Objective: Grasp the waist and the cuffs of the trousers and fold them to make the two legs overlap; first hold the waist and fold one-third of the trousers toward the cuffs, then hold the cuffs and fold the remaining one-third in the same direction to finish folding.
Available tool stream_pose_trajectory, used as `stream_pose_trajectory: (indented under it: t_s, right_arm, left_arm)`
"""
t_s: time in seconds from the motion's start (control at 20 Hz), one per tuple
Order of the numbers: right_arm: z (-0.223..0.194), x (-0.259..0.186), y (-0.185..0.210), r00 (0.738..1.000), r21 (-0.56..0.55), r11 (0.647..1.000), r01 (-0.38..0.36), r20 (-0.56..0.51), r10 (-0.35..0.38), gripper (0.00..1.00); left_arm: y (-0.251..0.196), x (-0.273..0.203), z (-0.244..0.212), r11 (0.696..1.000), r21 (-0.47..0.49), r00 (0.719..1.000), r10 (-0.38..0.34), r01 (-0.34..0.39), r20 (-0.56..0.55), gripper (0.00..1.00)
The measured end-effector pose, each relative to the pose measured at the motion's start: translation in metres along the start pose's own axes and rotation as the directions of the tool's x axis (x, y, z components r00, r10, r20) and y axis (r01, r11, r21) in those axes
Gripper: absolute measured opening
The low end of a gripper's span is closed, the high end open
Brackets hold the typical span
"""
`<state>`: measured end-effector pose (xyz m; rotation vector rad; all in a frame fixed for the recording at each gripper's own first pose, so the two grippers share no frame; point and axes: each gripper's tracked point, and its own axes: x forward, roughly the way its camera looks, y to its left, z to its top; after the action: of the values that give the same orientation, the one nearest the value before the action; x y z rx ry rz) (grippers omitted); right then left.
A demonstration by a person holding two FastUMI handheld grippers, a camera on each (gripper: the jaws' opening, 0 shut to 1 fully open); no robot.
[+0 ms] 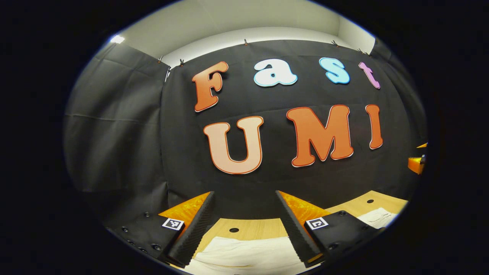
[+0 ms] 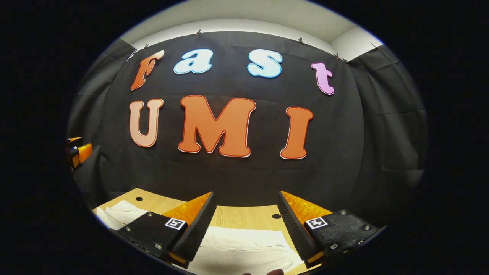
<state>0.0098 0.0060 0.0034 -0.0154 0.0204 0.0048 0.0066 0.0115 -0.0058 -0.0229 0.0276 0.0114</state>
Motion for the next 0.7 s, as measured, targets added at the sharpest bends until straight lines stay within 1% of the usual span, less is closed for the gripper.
stream_pose_trajectory:
  t_s: [0.35, 0.45, 0.6, 0.7]
  right_arm:
    - [0.001, 0.001, -0.017, 1.0, 0.008, 1.0, 0.019, -0.01, -0.019, 0.98]
    - [-0.004, 0.002, -0.02, 0.999, 0.004, 1.0, 0.024, -0.03, -0.023, 0.98]
    - [-0.026, 0.003, -0.03, 0.993, -0.03, 0.999, 0.044, -0.112, -0.047, 0.98]
    - [-0.042, 0.001, -0.033, 0.983, -0.02, 0.999, 0.038, -0.181, -0.041, 0.98]
  left_arm:
    - [0.001, 0.001, 0.0, 1.0, -0.018, 1.0, 0.008, -0.008, -0.018, 0.99]
    - [-0.002, 0.003, -0.008, 0.999, -0.042, 0.999, 0.001, -0.003, -0.044, 1.0]
    - [0.0, 0.002, -0.026, 0.994, -0.109, 0.995, -0.013, 0.002, -0.1, 1.0]
    - [0.005, 0.003, -0.045, 0.989, -0.147, 0.986, -0.015, -0.01, -0.166, 1.0]
